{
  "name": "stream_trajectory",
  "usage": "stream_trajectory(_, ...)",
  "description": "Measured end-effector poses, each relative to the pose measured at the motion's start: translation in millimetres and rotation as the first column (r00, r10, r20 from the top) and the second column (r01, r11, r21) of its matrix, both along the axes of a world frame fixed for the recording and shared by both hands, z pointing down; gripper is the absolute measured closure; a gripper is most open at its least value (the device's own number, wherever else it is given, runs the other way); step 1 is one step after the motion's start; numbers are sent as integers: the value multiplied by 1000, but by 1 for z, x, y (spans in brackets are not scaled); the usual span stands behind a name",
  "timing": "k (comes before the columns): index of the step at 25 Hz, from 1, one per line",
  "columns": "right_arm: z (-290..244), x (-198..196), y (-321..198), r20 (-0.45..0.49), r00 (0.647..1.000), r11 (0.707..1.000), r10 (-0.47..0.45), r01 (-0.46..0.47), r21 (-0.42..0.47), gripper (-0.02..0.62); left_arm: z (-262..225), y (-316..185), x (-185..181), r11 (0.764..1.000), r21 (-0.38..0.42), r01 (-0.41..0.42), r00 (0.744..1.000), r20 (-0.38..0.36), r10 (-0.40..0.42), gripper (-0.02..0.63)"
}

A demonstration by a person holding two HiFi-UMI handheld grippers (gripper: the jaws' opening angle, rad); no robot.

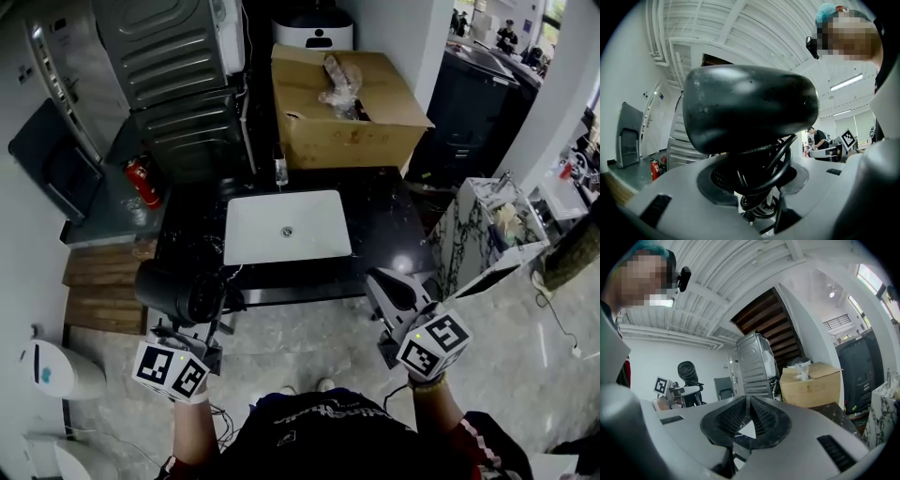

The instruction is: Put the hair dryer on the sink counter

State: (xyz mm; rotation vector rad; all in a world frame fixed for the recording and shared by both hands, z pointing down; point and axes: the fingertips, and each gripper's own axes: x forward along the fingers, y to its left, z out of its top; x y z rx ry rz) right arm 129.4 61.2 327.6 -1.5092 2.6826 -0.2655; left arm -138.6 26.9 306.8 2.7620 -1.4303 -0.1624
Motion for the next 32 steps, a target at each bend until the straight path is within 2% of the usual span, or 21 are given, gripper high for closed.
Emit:
stream_trajectory(8, 16, 26, -4, 27, 999, 1000, -27, 27, -14, 552, 8, 3, 17, 999, -29, 45, 998, 39, -44, 402)
stream_trajectory(17, 35, 23, -36, 17, 999, 998, -38, 39, -50, 552, 24, -27, 16, 997, -52, 57, 997, 50, -54, 402)
stream_trajectory(25, 38, 8, -101, -20, 1000, 998, 1, -2, -62, 552, 36, -105, 9, 998, -55, 2, 1000, 19, -1, 402)
stream_trajectory(32, 21, -30, -182, -49, 998, 999, 36, -38, -25, 552, 32, -192, -22, 999, -22, -30, 999, 36, 31, 402)
